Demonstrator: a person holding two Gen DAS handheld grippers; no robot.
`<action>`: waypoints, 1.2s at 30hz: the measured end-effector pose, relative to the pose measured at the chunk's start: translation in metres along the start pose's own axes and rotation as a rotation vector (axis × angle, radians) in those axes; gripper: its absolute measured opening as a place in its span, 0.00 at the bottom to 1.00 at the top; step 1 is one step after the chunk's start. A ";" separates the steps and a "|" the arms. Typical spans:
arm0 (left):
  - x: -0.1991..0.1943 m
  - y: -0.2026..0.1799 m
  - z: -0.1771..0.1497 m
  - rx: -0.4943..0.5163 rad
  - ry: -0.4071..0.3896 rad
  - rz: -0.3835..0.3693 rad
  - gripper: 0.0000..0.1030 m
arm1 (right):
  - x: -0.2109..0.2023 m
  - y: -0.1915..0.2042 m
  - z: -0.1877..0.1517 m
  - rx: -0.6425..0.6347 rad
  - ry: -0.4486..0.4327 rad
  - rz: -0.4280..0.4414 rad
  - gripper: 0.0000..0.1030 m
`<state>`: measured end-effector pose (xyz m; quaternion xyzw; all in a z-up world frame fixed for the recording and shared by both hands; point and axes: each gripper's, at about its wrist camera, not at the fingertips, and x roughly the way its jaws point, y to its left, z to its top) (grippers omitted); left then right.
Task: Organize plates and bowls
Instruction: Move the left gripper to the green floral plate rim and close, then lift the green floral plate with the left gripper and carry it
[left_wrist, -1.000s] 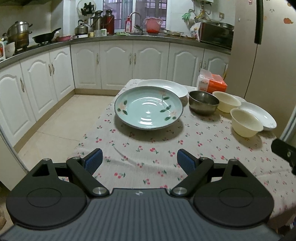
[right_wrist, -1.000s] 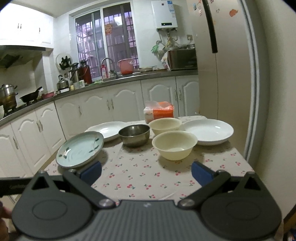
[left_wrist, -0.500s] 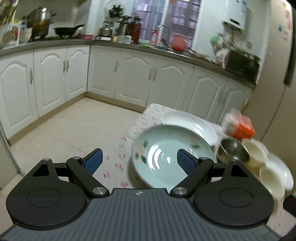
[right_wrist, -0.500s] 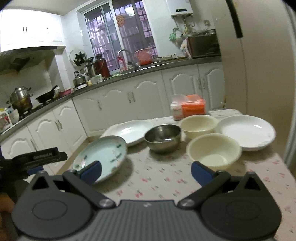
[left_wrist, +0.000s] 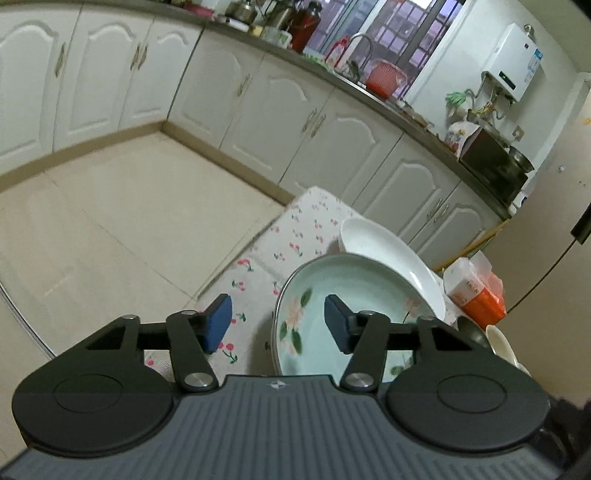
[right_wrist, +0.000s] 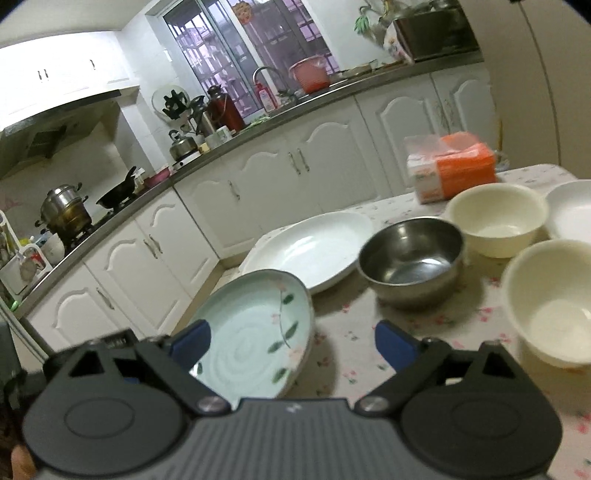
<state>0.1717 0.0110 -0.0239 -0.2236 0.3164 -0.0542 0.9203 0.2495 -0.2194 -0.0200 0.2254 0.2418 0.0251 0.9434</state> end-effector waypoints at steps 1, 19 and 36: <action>0.002 0.002 0.001 -0.008 0.004 0.000 0.57 | 0.005 0.000 0.001 0.007 0.004 0.010 0.93; 0.002 0.010 -0.005 0.010 0.073 -0.090 0.39 | 0.049 0.003 0.017 0.070 0.038 0.151 1.00; -0.002 0.003 -0.009 0.026 0.068 -0.070 0.45 | 0.040 -0.003 0.008 0.148 0.091 0.144 1.00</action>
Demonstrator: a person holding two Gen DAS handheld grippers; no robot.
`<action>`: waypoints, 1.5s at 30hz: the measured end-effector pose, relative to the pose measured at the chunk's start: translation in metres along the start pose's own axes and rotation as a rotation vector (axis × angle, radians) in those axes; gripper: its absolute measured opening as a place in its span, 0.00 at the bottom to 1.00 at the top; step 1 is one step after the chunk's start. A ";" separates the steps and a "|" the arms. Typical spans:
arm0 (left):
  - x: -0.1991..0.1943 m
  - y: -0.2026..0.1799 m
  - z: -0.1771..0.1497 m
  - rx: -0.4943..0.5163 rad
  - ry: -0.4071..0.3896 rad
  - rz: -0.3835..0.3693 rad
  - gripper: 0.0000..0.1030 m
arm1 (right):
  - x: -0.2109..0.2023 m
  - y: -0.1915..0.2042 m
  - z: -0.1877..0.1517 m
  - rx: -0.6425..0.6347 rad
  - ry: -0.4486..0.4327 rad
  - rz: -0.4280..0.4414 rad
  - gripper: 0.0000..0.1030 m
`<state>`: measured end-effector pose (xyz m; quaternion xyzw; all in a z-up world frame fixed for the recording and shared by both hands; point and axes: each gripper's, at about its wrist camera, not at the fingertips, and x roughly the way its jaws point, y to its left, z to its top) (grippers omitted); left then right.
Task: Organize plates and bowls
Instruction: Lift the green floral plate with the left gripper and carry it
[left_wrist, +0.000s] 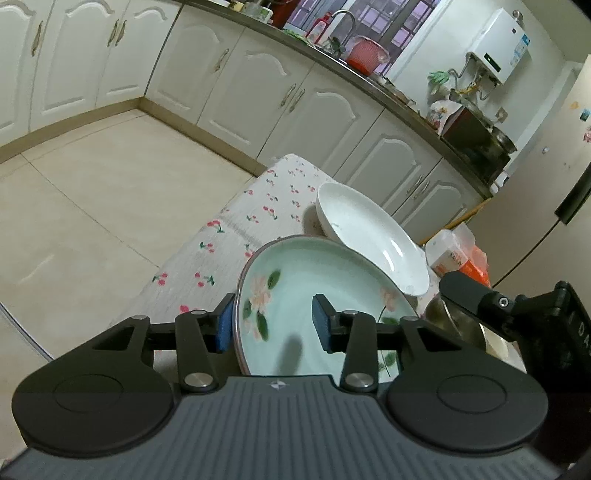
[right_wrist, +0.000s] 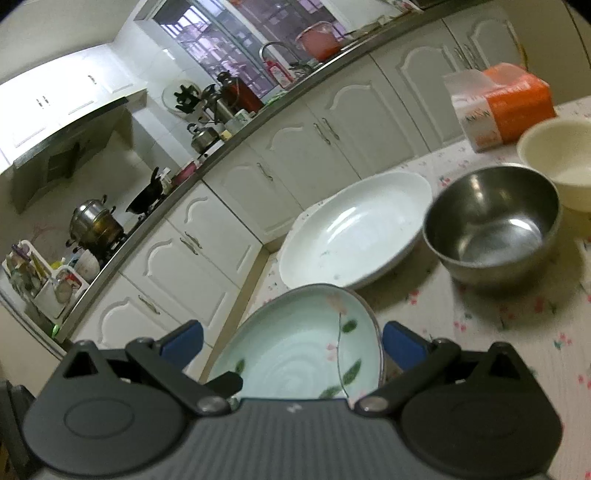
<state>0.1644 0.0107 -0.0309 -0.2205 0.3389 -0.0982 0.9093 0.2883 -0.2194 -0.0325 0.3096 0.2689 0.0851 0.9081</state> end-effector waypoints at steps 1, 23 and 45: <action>-0.001 0.000 -0.001 0.005 -0.001 -0.001 0.46 | -0.002 0.000 -0.002 0.004 0.002 -0.006 1.00; -0.021 -0.012 -0.030 0.116 0.069 -0.012 0.46 | -0.092 -0.012 -0.031 0.052 -0.091 -0.004 1.00; -0.008 -0.056 -0.055 0.300 0.104 -0.068 0.46 | -0.174 -0.050 -0.051 0.095 -0.176 -0.045 1.00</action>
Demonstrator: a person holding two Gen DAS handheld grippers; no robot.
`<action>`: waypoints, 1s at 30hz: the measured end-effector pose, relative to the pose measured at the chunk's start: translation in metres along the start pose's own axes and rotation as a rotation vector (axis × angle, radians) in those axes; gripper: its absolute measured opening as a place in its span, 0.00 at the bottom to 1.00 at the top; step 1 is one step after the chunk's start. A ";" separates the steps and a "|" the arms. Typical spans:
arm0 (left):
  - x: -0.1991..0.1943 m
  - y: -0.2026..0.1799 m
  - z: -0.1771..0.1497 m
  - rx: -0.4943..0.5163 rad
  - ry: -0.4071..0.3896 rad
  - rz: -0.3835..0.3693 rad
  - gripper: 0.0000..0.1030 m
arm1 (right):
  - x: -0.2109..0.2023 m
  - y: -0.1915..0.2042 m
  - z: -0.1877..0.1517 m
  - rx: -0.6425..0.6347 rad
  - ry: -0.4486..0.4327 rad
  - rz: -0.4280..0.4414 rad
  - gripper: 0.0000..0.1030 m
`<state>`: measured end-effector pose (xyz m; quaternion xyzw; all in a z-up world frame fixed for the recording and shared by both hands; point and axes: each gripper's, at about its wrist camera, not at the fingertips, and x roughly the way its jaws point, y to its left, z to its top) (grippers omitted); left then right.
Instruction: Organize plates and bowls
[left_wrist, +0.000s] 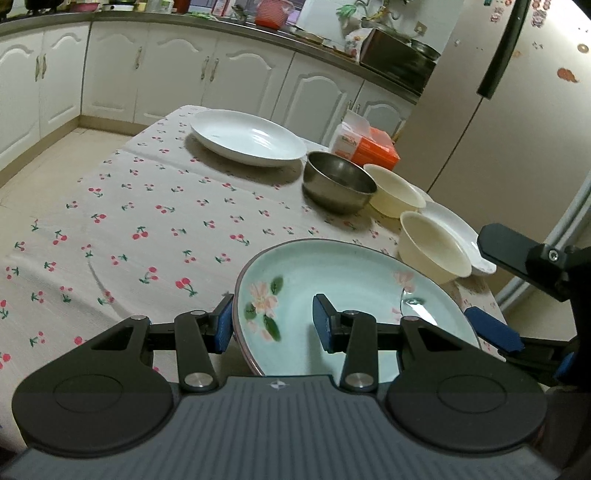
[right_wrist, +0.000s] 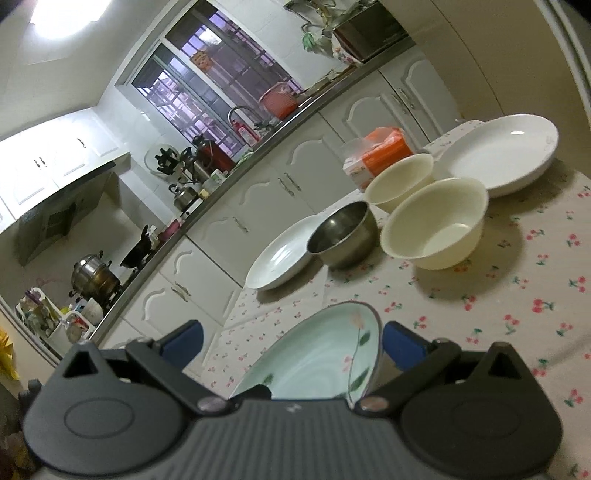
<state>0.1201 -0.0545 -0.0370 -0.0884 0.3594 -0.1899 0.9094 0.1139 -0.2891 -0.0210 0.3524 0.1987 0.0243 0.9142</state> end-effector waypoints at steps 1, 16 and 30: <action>0.002 0.000 -0.001 0.003 0.003 0.001 0.46 | -0.001 -0.002 0.000 0.002 -0.001 0.001 1.00; 0.034 -0.027 -0.011 0.062 0.017 -0.007 0.46 | -0.020 -0.027 0.001 0.035 -0.019 -0.015 1.00; 0.074 -0.049 -0.012 0.107 0.047 -0.036 0.46 | -0.037 -0.048 0.002 0.072 -0.048 -0.046 1.00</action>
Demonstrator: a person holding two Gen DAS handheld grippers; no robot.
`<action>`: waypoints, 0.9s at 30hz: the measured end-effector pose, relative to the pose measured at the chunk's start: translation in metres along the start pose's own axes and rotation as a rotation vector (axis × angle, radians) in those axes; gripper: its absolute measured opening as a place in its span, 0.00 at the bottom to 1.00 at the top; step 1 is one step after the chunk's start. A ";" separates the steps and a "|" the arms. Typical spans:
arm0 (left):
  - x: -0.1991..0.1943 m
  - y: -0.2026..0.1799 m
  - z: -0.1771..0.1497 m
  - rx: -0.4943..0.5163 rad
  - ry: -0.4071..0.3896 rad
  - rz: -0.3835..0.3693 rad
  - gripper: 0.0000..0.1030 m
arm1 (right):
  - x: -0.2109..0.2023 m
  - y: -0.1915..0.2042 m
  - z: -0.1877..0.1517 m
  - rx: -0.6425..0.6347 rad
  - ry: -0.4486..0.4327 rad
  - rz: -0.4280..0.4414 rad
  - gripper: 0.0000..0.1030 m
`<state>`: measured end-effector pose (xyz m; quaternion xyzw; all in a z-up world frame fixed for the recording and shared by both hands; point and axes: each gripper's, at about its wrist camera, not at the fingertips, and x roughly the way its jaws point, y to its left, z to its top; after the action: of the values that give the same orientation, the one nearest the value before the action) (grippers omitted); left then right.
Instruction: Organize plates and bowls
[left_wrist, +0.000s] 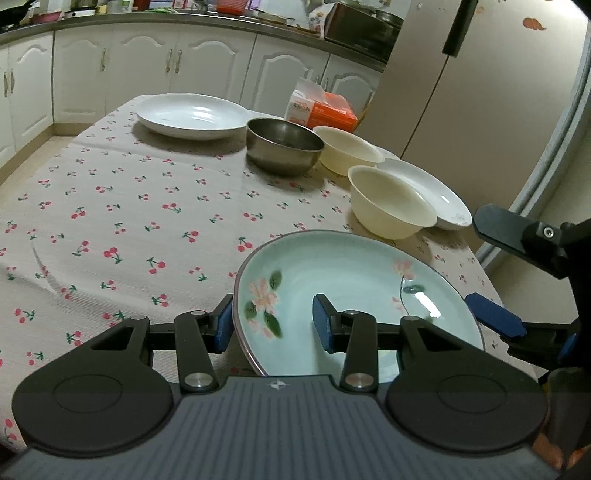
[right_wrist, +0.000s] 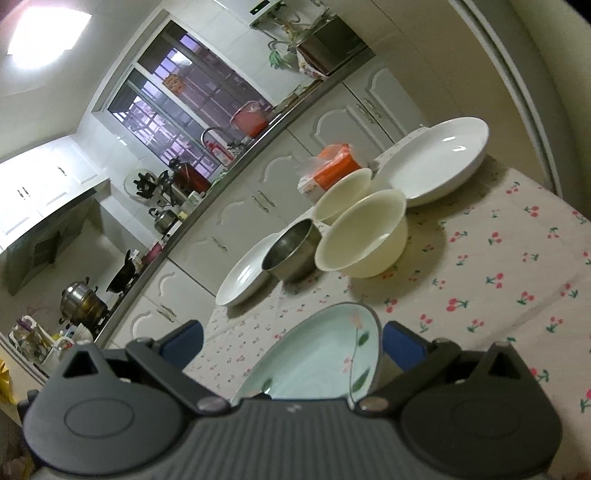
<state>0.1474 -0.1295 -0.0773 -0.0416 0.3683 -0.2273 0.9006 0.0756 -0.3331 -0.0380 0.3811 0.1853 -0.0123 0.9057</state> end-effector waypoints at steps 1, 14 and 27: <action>0.004 0.001 0.000 0.000 0.002 -0.001 0.46 | 0.000 -0.002 -0.001 0.002 0.002 -0.003 1.00; 0.027 0.005 0.000 0.008 0.013 -0.033 0.49 | 0.003 -0.007 -0.002 0.010 0.026 -0.016 1.00; 0.006 0.017 0.003 0.026 -0.029 -0.021 0.70 | -0.013 -0.005 0.012 -0.037 -0.030 -0.048 1.00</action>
<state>0.1597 -0.1175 -0.0826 -0.0370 0.3515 -0.2410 0.9039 0.0667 -0.3464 -0.0289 0.3598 0.1809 -0.0362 0.9146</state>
